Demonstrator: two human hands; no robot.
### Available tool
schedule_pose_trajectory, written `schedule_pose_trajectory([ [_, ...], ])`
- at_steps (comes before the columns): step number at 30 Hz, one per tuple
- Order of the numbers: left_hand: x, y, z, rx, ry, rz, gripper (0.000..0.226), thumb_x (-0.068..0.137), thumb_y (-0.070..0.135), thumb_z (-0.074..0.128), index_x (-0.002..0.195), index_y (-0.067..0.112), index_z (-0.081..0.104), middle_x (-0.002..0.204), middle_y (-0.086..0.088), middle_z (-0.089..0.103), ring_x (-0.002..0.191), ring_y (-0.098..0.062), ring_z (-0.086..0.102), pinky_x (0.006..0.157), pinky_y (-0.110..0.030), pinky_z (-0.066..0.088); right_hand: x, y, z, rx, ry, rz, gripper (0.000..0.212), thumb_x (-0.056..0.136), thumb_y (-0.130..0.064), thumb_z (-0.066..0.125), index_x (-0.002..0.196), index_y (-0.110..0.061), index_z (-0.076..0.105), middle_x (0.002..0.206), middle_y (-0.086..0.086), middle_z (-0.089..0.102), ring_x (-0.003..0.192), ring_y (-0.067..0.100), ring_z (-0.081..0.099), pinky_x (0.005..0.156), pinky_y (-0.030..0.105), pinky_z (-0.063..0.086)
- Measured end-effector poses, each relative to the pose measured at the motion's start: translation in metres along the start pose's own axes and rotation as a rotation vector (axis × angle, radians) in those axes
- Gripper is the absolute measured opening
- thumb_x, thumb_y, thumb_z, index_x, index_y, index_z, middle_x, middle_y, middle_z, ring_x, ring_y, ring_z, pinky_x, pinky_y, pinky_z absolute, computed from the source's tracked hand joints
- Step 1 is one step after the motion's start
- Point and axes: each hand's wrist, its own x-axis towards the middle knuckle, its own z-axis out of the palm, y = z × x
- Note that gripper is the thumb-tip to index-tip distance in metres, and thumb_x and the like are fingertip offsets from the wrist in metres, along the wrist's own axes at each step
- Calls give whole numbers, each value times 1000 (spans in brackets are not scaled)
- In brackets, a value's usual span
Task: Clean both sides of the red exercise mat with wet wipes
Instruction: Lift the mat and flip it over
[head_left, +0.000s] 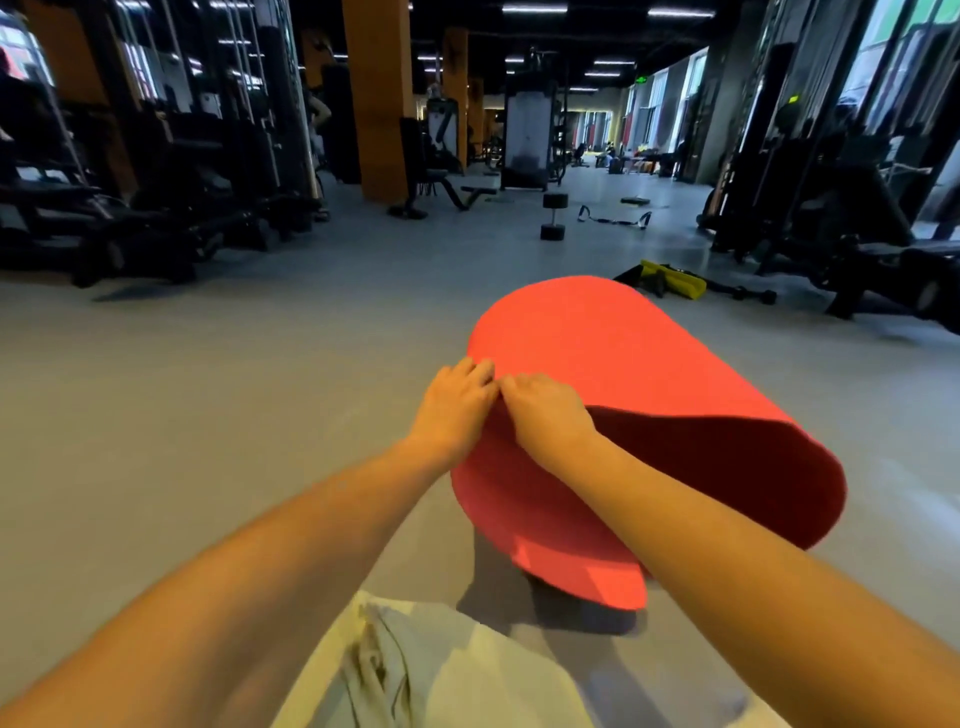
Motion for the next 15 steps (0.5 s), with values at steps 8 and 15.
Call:
schedule_pose_trajectory([
  [8,-22,-56,-4,41,44,-289,17,95,27,52,97,14,63,99,-11,57,91,-38,56,66,-49,44,6,19,-2,-21,-42,378,26,89,-9,58,115,-13,56,113,9,67,103,34,68,79,39,52],
  [15,-67,-25,14,-123,29,-219,7,89,15,52,89,15,59,90,-7,55,86,-33,55,66,-47,41,0,-22,35,-39,-145,263,38,81,-16,69,118,-17,57,119,5,58,113,27,59,85,37,50],
])
